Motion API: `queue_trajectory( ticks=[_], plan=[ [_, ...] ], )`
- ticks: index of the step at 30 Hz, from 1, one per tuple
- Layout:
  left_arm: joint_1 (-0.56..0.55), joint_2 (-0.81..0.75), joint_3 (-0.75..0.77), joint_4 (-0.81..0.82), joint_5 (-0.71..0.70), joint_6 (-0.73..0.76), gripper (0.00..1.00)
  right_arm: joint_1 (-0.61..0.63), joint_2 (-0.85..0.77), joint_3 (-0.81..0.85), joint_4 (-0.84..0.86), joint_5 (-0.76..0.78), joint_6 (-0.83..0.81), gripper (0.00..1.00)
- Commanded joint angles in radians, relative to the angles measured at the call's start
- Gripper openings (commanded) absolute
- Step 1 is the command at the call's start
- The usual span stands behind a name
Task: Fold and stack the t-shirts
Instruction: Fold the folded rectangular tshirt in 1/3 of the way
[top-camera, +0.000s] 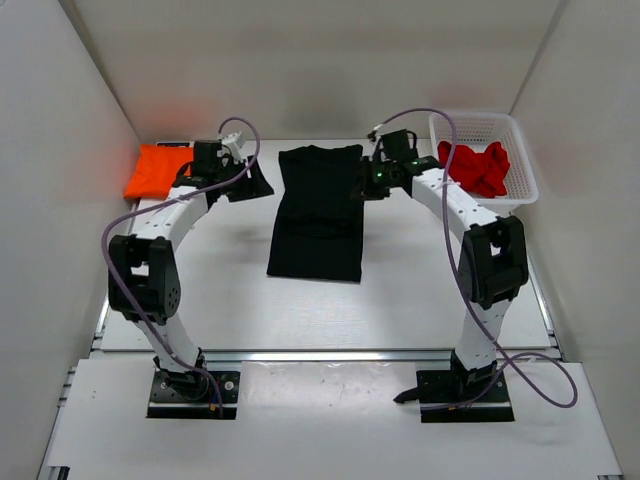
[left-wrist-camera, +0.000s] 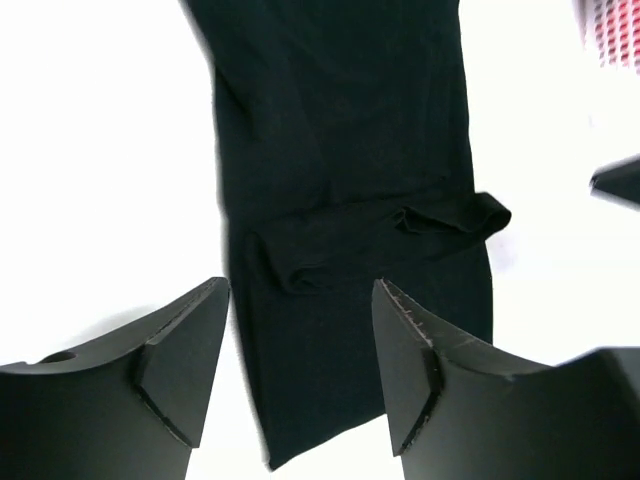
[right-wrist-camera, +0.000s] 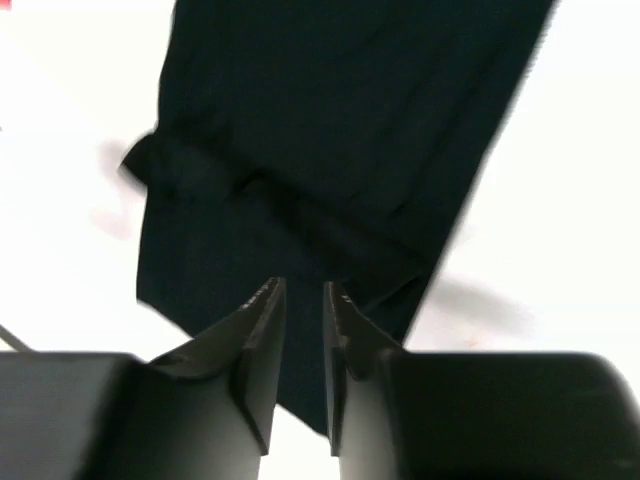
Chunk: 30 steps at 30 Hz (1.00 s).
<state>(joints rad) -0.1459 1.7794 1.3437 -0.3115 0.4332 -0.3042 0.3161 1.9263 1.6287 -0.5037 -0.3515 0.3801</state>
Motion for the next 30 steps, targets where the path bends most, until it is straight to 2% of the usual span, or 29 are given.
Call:
queue_trajectory(
  ticks=[1,4,6,10,16,25,30],
  plan=[
    [0.025,-0.138,-0.011,-0.053,0.009,0.079,0.69,0.133,-0.081,-0.041,-0.065,0.025,-0.131,0.12],
    [0.035,-0.184,-0.107,-0.087,-0.045,0.103,0.68,0.231,-0.050,-0.062,-0.099,0.061,-0.176,0.00],
    [0.066,-0.227,-0.200,-0.065,-0.042,0.079,0.67,0.287,0.003,-0.038,-0.127,0.101,-0.199,0.00],
    [0.091,-0.277,-0.291,-0.049,-0.053,0.051,0.67,0.380,0.160,0.133,-0.217,0.224,-0.259,0.00],
    [0.109,-0.317,-0.342,-0.058,-0.106,0.083,0.68,0.379,0.296,0.305,-0.271,0.350,-0.230,0.00],
    [0.137,-0.314,-0.377,-0.058,-0.109,0.071,0.68,0.382,0.382,0.352,-0.297,0.452,-0.224,0.00],
    [0.138,-0.304,-0.370,-0.057,-0.117,0.079,0.69,0.377,0.447,0.459,-0.309,0.511,-0.192,0.00]
  ],
)
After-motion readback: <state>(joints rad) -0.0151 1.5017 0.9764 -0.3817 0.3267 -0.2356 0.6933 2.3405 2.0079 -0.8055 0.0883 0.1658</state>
